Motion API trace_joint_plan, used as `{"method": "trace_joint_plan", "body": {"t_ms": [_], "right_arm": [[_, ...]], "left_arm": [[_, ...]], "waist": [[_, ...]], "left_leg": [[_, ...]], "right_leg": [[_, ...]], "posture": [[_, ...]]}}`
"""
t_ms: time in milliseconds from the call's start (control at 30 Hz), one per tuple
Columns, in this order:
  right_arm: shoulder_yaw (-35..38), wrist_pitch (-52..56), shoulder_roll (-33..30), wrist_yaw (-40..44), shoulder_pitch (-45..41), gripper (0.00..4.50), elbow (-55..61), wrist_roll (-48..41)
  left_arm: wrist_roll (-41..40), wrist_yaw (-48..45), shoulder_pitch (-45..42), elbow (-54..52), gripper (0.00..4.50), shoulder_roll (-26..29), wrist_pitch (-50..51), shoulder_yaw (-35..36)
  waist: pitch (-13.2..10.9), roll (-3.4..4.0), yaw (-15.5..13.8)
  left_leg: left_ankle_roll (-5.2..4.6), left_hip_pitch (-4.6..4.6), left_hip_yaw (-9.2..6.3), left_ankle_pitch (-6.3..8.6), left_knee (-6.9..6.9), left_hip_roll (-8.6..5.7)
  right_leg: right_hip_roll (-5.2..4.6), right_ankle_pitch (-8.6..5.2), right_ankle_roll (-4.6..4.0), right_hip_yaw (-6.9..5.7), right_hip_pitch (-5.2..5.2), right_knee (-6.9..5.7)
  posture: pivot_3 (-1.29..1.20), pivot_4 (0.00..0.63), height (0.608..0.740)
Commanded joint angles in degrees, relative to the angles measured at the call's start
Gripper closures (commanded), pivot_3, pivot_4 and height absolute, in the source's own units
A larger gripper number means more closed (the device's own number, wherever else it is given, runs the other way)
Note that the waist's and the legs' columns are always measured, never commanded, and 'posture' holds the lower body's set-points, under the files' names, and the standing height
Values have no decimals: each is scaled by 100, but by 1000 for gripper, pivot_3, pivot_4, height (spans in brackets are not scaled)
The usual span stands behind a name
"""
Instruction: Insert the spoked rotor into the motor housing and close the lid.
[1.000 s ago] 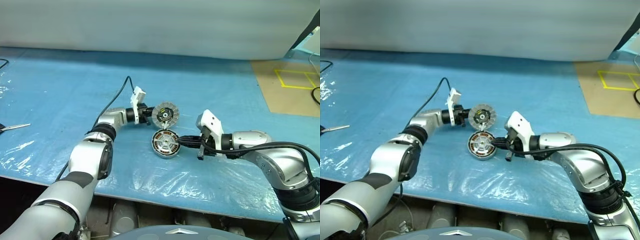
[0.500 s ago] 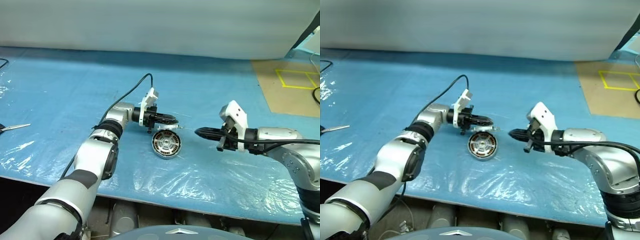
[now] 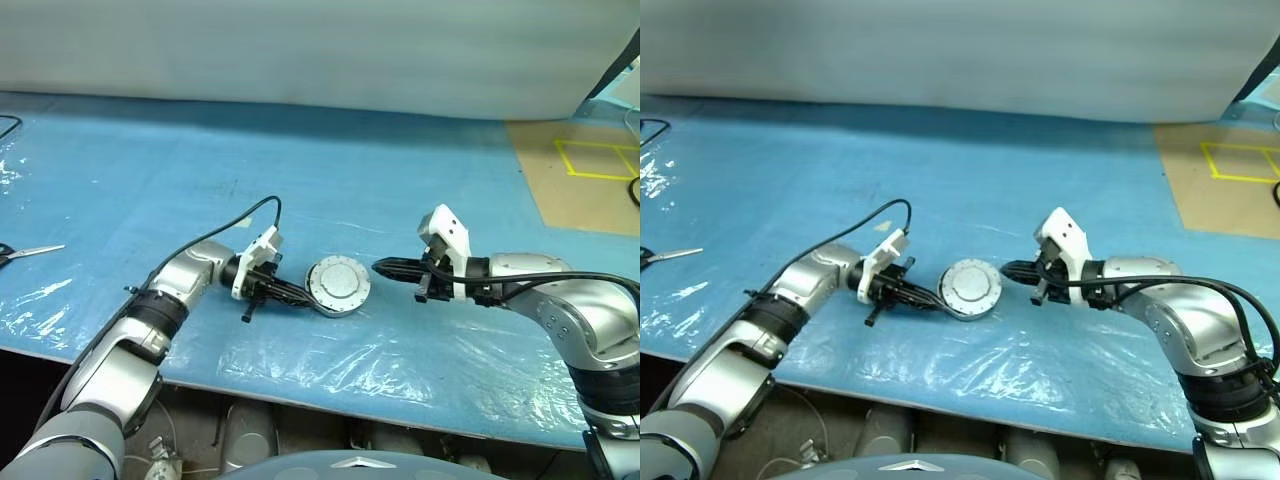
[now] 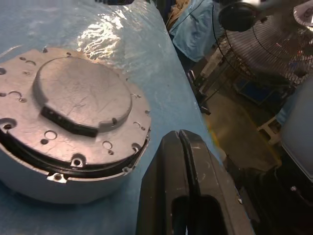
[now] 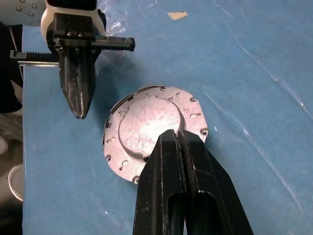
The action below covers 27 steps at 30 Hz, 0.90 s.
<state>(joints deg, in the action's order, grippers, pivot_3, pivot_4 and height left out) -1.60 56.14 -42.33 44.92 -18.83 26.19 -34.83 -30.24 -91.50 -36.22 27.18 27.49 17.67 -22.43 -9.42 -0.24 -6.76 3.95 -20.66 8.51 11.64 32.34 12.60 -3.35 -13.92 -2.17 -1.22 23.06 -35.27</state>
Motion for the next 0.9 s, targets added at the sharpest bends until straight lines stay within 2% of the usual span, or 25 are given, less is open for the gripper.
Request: {"method": "trace_joint_plan", "body": {"t_ms": [33, 133, 233, 267, 367, 467, 700, 900], "right_arm": [[-30, -278, 124, 78, -239, 4500, -86, 0], [-190, -438, 206, 126, -284, 4500, -90, 69], [-348, -550, 289, 175, -315, 4500, -79, 116], [-379, -591, 322, 192, -346, 4101, -113, 123], [-578, -808, 340, 358, -465, 3350, -269, 254], [-883, -1106, 331, 591, -559, 2344, -471, 491], [-1581, -2057, 597, 1015, -729, 16, -1090, 1180], [-1767, -2550, 890, 926, -844, 16, -1572, 1713]], "left_arm": [[-612, 734, 385, -1052, 4465, 48, 601, 1028], [-926, 1735, 1078, -2019, 4465, -118, 851, 1763], [-888, 2730, 1982, -3056, 4465, -307, 770, 2250], [-826, 2897, 2308, -3367, 4500, -272, 755, 2318], [-597, 3100, 3061, -4022, 4500, -84, 560, 2379], [-281, 3217, 3522, -4320, 4500, 62, 210, 2377], [43, 3495, 4027, -4504, 4500, 195, -291, 2529], [17, 3618, 4259, -4651, 4500, 167, -266, 2413]], "waist": [[0, 0, 32], [1, 3, 111], [2, 4, 162], [2, 4, 174], [1, 6, 197], [-1, 9, 166], [-1, 10, 166], [0, 9, 235]], "left_leg": [[0, 0, 0, 0, 0, 2], [1, -3, 0, 0, -5, 3], [1, -25, 1, 1, -7, 2], [1, -26, 0, 1, -7, 4], [1, -25, 0, 1, -10, 13], [-1, -5, 1, 1, 0, 18], [-7, 13, 11, -2, 13, 19], [-7, 10, 12, -2, 9, 16]], "right_leg": [[2, 1, 1, 0, 1, -1], [4, 0, 0, -1, 1, -2], [6, 0, 0, -1, 1, 9], [7, 0, 1, -1, 1, 13], [16, 0, 1, -5, 3, 15], [17, -1, -1, -6, 2, 12], [14, -15, -24, 5, -10, 12], [15, -14, -23, 7, -5, 8]], "posture": [[0, 150, 740], [0, 150, 740], [0, 150, 740], [0, 150, 740], [0, 150, 740], [0, 150, 740], [0, 150, 740], [0, 150, 740]]}}
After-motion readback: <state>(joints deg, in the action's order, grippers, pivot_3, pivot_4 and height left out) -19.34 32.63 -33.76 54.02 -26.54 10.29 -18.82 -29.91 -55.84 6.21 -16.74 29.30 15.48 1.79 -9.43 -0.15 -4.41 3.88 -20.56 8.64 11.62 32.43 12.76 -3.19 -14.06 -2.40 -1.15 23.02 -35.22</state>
